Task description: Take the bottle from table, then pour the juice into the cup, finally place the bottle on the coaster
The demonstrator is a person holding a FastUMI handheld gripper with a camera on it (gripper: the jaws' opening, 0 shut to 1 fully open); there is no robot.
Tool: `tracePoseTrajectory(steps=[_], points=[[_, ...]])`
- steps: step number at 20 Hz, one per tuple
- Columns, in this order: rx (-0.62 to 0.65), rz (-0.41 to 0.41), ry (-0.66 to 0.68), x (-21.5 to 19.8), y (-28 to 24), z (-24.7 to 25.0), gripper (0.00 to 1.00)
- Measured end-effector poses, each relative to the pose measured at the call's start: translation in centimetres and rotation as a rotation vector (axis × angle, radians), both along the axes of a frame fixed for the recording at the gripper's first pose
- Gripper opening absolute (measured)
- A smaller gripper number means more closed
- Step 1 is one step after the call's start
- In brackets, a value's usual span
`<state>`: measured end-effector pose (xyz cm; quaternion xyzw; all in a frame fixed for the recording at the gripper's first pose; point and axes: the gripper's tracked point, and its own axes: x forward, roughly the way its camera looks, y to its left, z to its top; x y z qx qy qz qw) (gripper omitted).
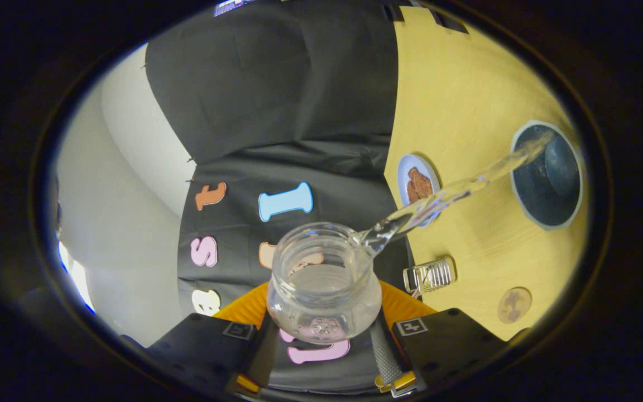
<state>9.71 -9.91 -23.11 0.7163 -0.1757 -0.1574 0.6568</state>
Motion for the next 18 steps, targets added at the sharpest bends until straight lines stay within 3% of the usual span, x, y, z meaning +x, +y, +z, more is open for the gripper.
tracePoseTrajectory(steps=[18], points=[[0.047,-0.026,-0.033,0.27,-0.06,0.76,0.78]])
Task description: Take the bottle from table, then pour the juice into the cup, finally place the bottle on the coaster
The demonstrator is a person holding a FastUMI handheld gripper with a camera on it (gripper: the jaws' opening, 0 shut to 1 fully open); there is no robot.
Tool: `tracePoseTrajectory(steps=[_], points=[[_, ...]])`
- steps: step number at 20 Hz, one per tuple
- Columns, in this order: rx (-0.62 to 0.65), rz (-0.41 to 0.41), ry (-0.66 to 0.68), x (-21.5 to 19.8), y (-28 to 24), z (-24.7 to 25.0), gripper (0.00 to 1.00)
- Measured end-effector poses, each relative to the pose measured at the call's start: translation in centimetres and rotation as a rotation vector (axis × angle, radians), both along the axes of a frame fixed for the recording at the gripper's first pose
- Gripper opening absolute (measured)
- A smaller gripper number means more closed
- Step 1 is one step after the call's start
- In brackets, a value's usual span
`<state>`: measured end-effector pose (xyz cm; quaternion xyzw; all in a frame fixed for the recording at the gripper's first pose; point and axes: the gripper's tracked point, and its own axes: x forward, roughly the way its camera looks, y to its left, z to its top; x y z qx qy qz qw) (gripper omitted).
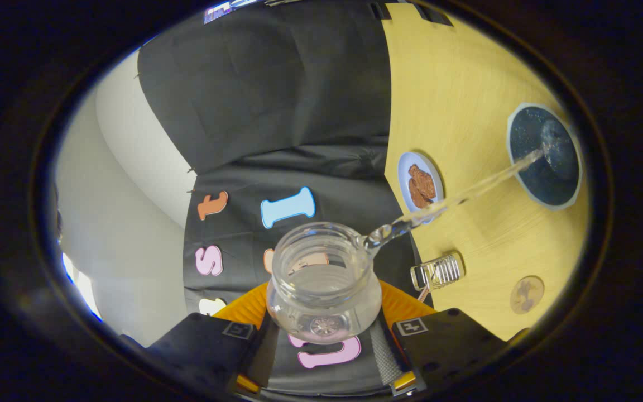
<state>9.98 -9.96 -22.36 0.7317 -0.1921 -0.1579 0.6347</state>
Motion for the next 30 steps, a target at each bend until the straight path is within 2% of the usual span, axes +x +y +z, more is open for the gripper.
tracePoseTrajectory(steps=[30], points=[[0.122,-0.062,-0.107,0.4,-0.8,1.8,0.77]])
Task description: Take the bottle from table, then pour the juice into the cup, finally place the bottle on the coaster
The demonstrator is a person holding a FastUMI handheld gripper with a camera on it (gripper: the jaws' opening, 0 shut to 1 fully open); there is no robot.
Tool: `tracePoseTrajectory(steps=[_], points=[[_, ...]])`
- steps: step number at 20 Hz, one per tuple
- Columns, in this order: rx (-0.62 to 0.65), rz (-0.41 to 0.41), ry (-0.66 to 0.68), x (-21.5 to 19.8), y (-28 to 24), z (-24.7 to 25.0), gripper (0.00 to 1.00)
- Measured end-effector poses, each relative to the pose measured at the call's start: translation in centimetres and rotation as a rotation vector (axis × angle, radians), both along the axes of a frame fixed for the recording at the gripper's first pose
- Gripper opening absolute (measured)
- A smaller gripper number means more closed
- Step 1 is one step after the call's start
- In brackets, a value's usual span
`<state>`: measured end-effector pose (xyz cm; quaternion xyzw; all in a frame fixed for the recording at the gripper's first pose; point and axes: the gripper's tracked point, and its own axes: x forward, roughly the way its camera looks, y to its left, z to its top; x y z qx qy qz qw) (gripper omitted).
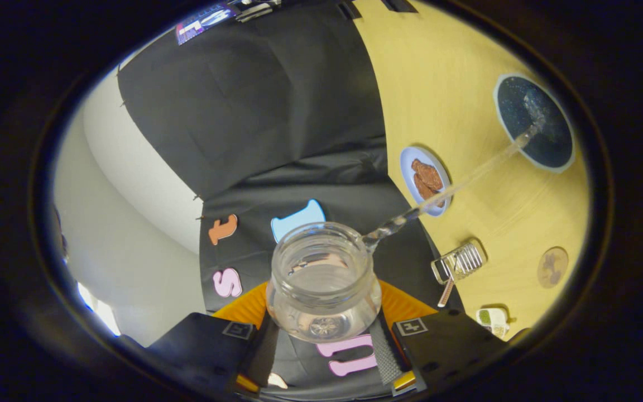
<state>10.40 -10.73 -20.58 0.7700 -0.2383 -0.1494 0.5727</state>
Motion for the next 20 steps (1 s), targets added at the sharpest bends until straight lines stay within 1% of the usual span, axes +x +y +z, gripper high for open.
tracePoseTrajectory(steps=[10,20], points=[[0.038,-0.038,-0.036,-0.9,-0.8,0.5,0.77],[0.088,-0.069,-0.069,-0.8,-1.6,0.6,0.77]])
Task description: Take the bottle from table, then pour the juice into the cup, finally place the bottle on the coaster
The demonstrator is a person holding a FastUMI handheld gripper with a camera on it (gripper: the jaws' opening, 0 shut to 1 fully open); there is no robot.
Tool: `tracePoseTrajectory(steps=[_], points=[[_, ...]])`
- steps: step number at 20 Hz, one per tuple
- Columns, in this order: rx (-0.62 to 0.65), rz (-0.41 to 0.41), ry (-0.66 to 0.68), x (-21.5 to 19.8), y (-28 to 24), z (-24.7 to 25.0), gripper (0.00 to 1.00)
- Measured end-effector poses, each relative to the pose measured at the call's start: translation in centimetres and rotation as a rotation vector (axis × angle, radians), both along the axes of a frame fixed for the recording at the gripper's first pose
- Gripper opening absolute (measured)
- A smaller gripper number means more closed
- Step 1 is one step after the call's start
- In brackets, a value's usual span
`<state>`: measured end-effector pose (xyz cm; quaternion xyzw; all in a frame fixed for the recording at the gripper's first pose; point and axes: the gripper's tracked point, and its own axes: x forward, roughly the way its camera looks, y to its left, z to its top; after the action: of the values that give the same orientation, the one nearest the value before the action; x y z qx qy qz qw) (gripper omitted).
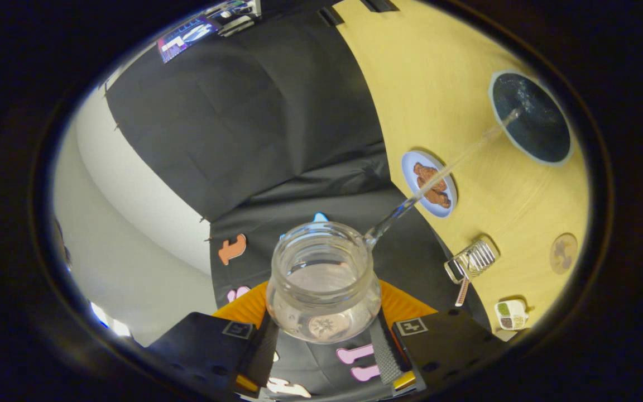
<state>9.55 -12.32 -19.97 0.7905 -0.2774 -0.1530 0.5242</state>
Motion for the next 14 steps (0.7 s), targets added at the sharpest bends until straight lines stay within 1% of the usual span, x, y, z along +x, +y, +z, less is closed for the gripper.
tracePoseTrajectory(steps=[14], points=[[0.060,0.001,-0.034,-0.09,-0.08,0.35,0.77]])
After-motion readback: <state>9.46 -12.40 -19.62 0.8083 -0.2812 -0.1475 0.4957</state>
